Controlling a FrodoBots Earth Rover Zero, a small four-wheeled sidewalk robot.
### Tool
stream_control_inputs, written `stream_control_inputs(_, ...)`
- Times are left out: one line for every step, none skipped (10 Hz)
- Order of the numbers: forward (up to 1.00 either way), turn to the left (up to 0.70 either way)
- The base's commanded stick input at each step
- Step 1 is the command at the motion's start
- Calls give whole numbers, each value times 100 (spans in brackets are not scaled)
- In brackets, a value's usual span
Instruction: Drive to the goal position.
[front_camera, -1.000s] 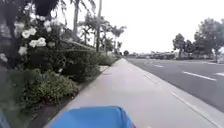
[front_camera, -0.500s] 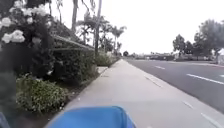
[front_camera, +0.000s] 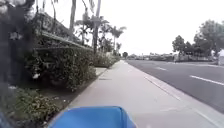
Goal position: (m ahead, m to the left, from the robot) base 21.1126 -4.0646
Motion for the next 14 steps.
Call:
stream_control_inputs(70, -18)
stream_control_inputs(70, -8)
stream_control_inputs(70, 0)
stream_control_inputs(70, 0)
stream_control_inputs(70, 0)
stream_control_inputs(70, 0)
stream_control_inputs(70, 0)
stream_control_inputs(70, 0)
stream_control_inputs(70, 0)
stream_control_inputs(70, 0)
stream_control_inputs(70, 0)
stream_control_inputs(70, 0)
stream_control_inputs(70, 0)
stream_control_inputs(70, 0)
